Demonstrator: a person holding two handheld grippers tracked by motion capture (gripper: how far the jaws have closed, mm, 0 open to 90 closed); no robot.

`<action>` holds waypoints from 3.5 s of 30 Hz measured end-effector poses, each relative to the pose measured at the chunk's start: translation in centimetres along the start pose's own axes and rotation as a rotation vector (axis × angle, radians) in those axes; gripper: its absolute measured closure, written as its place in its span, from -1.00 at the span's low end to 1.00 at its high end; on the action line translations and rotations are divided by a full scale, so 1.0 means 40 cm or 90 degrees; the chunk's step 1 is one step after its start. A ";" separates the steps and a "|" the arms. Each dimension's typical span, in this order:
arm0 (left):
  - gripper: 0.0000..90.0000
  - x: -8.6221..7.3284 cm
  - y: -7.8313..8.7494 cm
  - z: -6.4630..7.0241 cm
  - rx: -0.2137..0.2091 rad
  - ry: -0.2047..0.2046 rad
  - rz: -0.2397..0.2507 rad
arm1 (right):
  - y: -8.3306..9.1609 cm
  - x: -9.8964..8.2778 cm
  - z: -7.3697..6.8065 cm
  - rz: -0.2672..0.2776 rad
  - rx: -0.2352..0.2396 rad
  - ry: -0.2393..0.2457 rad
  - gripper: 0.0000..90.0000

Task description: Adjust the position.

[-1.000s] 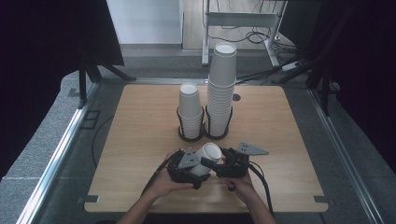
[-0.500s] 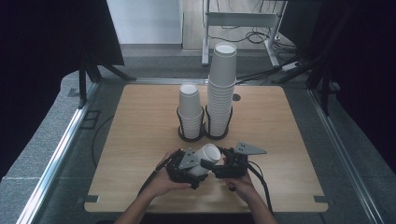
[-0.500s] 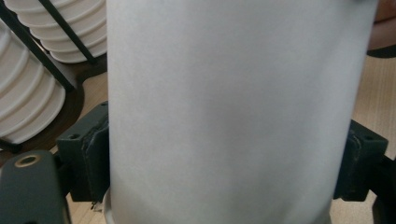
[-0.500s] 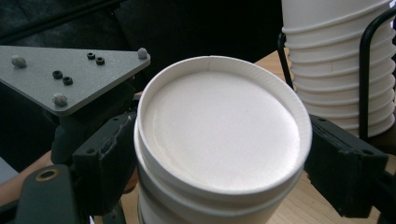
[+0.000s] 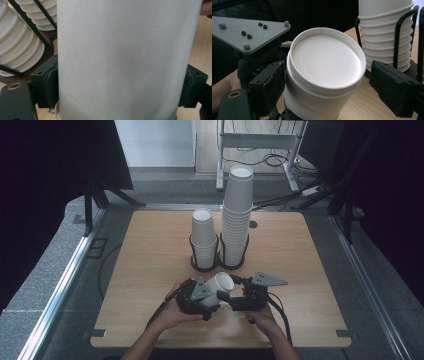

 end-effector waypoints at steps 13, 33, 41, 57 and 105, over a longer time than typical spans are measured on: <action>-0.72 -0.010 0.019 -0.035 0.026 -0.014 -0.011 | 0.020 -0.002 0.017 -0.016 -0.022 0.028 -0.69; -0.72 -0.034 0.017 -0.048 0.017 -0.047 -0.049 | 0.012 -0.032 0.040 -0.128 -0.065 0.123 -0.64; -0.72 -0.016 0.005 -0.054 0.020 -0.071 -0.065 | 0.018 -0.001 0.054 -0.198 -0.053 0.146 -0.63; -0.72 0.024 0.014 -0.056 0.036 -0.114 -0.070 | 0.039 0.048 0.041 -0.397 -0.024 0.223 -0.61; -0.72 0.053 -0.070 0.003 0.075 -0.278 -0.153 | -0.002 -0.026 0.060 -0.726 0.046 0.196 -0.56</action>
Point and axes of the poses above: each handheld gripper's, and its own axes: y roughly backward along the jaws, x roughly out of its top, z roughly to its right, the point moved 9 cm from there along -y, roughly forward along the jaws, and after that the axes turned 3 degrees about -y, right-handed, at the moved point
